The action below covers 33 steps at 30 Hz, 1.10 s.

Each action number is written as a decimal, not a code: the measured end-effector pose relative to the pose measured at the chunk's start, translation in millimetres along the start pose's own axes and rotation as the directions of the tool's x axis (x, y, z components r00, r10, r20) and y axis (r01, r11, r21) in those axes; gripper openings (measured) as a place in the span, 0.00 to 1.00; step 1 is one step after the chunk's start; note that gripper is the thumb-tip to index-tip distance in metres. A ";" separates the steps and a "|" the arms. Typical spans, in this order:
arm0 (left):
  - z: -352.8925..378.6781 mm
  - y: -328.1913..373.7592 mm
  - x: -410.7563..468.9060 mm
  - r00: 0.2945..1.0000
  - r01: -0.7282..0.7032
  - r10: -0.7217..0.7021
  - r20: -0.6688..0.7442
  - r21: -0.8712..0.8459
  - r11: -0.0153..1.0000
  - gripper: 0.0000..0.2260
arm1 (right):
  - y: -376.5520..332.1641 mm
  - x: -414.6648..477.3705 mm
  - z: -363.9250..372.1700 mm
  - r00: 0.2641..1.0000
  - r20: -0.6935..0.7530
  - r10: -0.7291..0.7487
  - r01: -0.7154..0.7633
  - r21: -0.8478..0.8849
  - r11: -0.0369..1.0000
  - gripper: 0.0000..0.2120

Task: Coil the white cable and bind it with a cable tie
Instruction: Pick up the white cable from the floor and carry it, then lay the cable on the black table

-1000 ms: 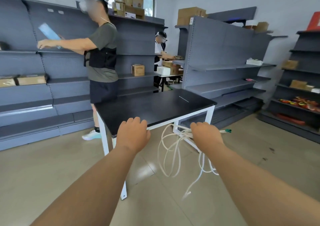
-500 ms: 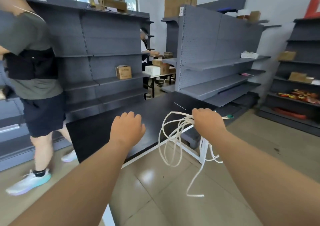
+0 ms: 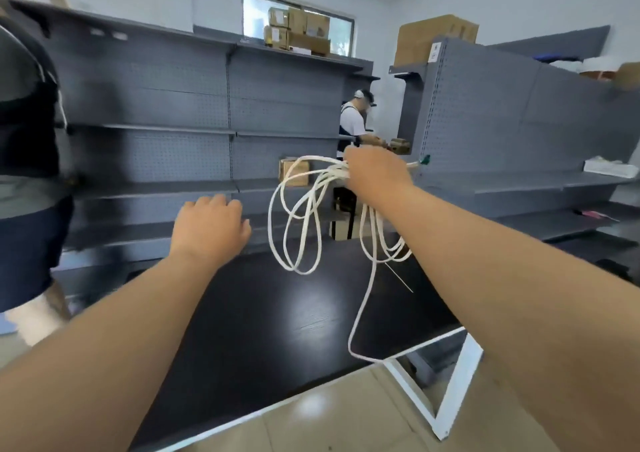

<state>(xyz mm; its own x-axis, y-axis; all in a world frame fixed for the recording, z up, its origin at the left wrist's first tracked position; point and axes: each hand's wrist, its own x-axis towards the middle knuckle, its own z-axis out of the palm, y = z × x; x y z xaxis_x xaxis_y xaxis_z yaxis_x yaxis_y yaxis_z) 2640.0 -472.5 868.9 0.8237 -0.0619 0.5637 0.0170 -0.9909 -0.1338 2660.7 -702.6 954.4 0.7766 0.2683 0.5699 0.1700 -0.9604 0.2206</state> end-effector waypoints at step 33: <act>213.0 10.7 127.3 0.949 0.050 -0.068 0.308 0.067 0.996 0.14 | -23.0 114.5 310.9 0.730 0.624 -0.279 0.068 0.340 0.938 0.24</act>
<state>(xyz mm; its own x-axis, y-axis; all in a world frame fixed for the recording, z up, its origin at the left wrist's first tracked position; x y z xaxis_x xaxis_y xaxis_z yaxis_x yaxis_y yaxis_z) 2865.9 -465.5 765.6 0.9551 0.0457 0.2927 0.0961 -0.9824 -0.1600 2934.3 -673.0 768.6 0.8978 0.4175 -0.1400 0.4185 -0.9079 -0.0239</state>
